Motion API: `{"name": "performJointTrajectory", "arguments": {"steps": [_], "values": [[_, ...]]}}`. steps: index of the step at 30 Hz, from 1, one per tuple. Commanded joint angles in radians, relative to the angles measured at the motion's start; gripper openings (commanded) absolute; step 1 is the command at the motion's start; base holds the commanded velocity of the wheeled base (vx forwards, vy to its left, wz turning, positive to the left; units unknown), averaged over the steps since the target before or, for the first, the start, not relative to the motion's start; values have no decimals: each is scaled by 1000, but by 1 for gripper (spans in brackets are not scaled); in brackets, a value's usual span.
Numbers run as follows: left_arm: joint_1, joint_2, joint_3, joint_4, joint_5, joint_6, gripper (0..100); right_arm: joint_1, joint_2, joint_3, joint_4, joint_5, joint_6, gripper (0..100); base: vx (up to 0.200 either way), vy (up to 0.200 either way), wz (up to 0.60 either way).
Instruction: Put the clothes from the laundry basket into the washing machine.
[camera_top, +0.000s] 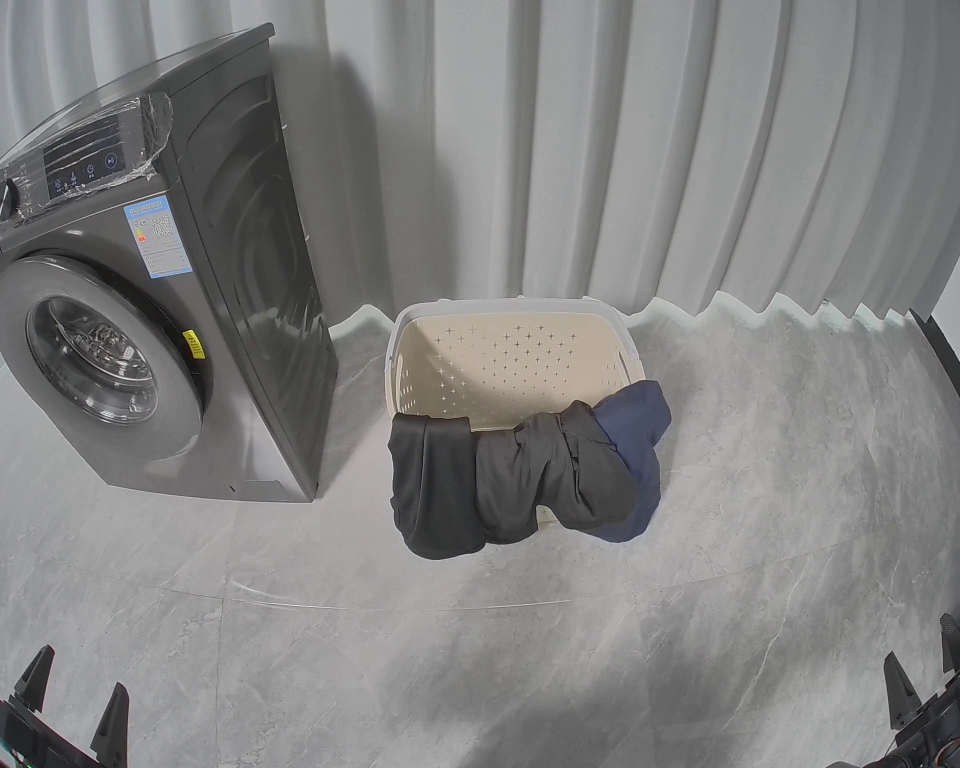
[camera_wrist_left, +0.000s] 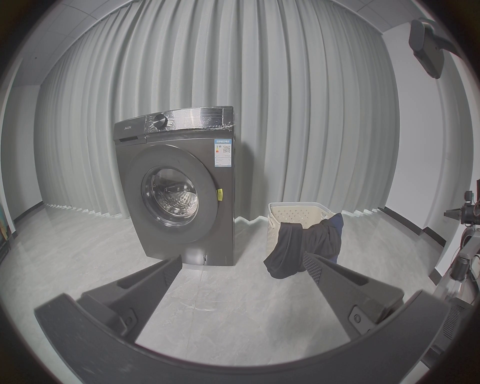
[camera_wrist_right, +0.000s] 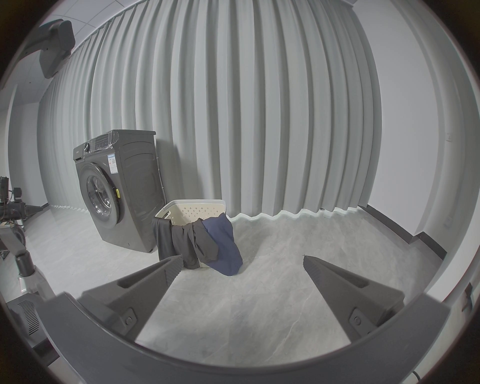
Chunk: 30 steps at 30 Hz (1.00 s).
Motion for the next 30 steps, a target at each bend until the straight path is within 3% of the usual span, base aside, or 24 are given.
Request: {"name": "performJointTrajectory", "arguments": {"steps": [1,7,16,30], "values": [[0,-18,15,0,0,0,100,0,-16,15,0,0,0,100,0,-200,0],[0,-18,15,0,0,1,100,0,-16,15,0,0,0,100,0,-200,0],[0,-18,15,0,0,0,100,0,-16,15,0,-1,1,100,0,0,0],[0,-18,15,0,0,0,100,0,-16,15,0,-1,1,100,200,0,0]]}}
